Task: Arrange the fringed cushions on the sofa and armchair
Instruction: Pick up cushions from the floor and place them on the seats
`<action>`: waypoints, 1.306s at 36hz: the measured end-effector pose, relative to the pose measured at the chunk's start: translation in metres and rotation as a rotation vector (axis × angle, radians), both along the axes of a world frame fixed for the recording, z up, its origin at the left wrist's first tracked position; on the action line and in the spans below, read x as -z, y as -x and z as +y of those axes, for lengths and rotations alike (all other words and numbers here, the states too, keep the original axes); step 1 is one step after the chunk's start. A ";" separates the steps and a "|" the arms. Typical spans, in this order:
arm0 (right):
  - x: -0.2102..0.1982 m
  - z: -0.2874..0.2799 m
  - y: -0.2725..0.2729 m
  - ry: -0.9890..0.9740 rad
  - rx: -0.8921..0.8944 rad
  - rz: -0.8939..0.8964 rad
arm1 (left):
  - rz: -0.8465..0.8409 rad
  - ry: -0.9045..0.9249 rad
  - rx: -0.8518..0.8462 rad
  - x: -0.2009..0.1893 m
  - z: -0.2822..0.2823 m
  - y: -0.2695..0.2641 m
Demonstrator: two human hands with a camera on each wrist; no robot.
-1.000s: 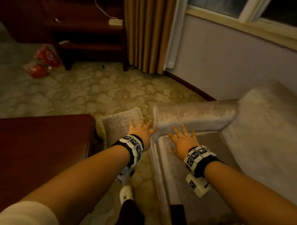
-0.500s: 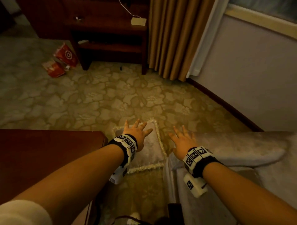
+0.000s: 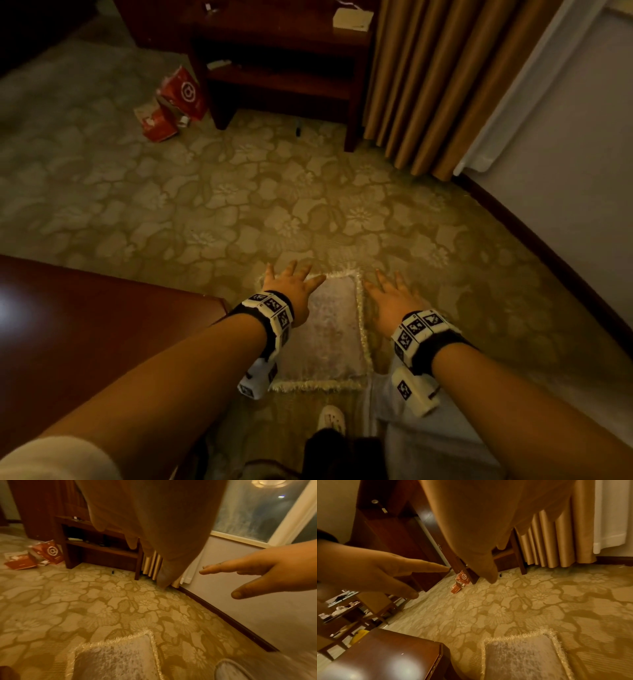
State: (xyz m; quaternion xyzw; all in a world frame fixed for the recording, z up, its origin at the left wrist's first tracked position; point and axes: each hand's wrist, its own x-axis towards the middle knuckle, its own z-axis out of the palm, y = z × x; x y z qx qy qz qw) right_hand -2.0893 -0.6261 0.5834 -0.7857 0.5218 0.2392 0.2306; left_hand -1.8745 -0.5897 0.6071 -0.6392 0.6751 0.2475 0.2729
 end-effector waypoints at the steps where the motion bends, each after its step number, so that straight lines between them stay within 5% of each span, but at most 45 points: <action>1: 0.003 -0.011 -0.001 -0.009 -0.005 -0.001 | 0.010 0.000 -0.029 0.003 -0.008 -0.003; 12: 0.085 -0.087 -0.019 -0.099 0.175 -0.006 | 0.062 -0.051 -0.249 0.073 -0.057 -0.044; 20: 0.201 -0.117 -0.035 -0.235 0.355 -0.020 | 0.129 -0.140 -0.366 0.156 -0.067 -0.074; 29: 0.305 -0.116 -0.071 -0.315 0.516 -0.128 | 0.144 -0.182 -0.480 0.291 -0.070 -0.110; 47: 0.561 -0.134 -0.070 -0.282 0.643 0.063 | 0.164 -0.185 -0.741 0.578 -0.080 -0.134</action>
